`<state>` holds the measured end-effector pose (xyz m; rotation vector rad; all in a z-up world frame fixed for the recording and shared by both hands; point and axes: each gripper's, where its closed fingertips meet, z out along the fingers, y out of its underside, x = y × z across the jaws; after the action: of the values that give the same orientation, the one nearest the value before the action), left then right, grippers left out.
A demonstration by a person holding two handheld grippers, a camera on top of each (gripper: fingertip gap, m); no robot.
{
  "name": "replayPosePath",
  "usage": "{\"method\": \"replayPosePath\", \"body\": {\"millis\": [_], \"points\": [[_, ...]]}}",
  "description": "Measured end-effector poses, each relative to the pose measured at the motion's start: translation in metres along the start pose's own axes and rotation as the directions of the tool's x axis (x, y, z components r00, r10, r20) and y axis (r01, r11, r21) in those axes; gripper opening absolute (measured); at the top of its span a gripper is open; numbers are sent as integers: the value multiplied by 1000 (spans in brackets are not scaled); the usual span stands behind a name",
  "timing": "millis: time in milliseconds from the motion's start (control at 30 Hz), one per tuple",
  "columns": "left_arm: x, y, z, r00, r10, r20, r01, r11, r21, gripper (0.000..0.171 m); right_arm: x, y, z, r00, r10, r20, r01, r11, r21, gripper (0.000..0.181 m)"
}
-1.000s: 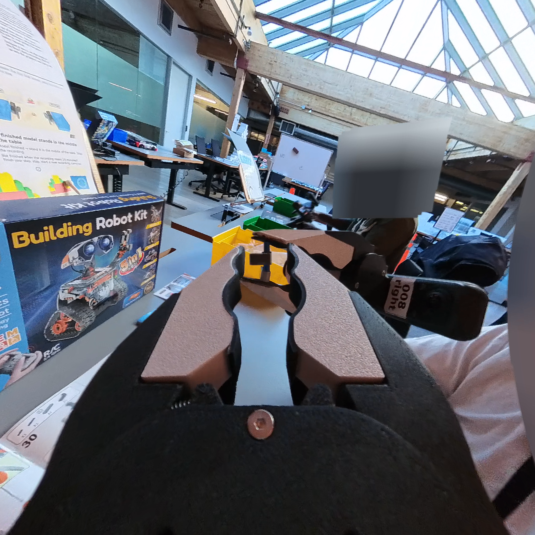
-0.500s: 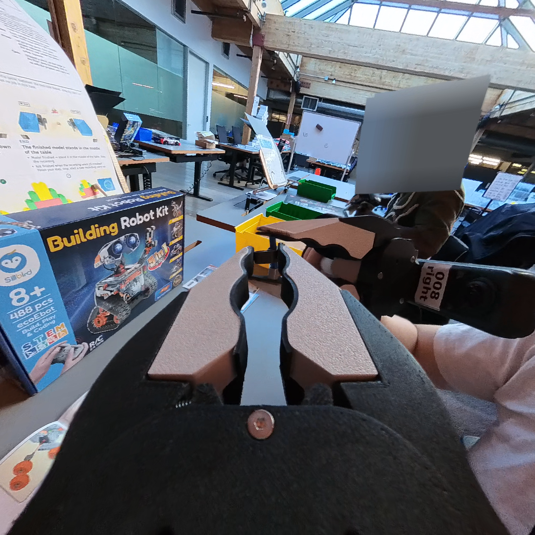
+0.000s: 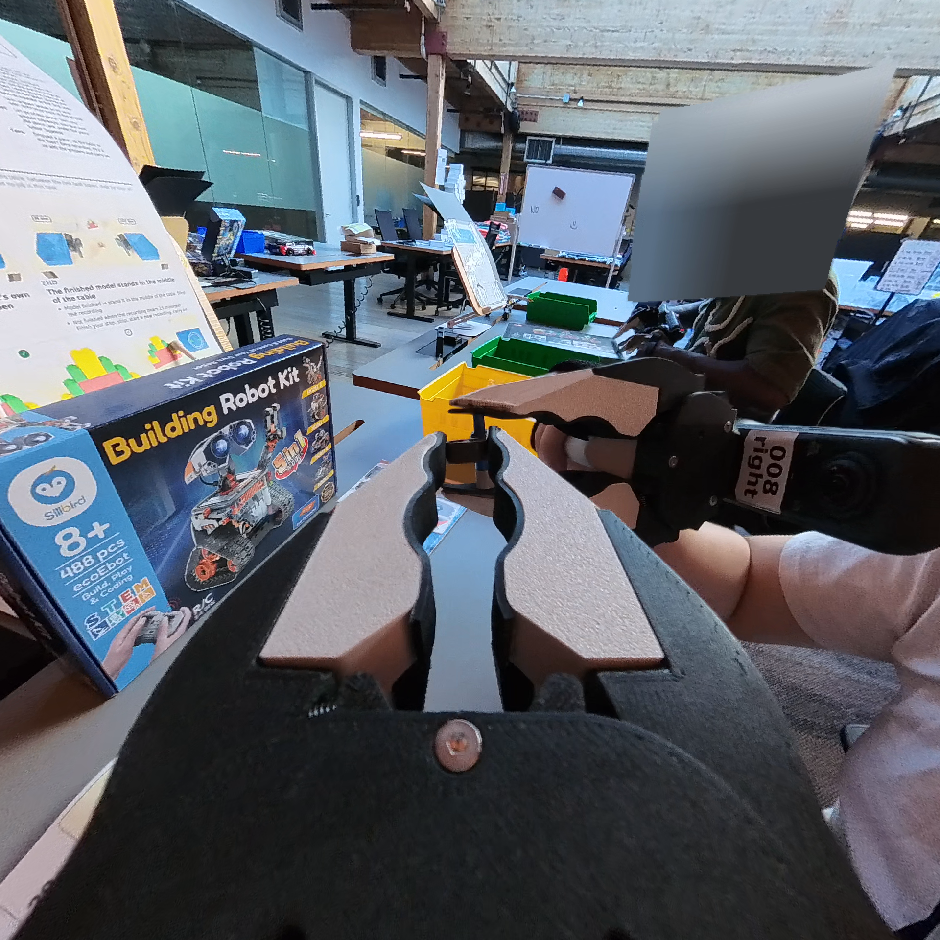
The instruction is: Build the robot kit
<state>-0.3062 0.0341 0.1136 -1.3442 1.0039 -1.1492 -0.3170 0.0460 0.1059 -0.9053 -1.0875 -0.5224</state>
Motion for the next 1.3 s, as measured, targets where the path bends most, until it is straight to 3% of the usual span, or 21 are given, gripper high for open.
{"method": "replayPosePath", "body": {"millis": [1300], "points": [[-6,6,9,993,-11,120,10,1000,11,15,-1,13,0,998,51,28,-49,997,-54,30]]}}
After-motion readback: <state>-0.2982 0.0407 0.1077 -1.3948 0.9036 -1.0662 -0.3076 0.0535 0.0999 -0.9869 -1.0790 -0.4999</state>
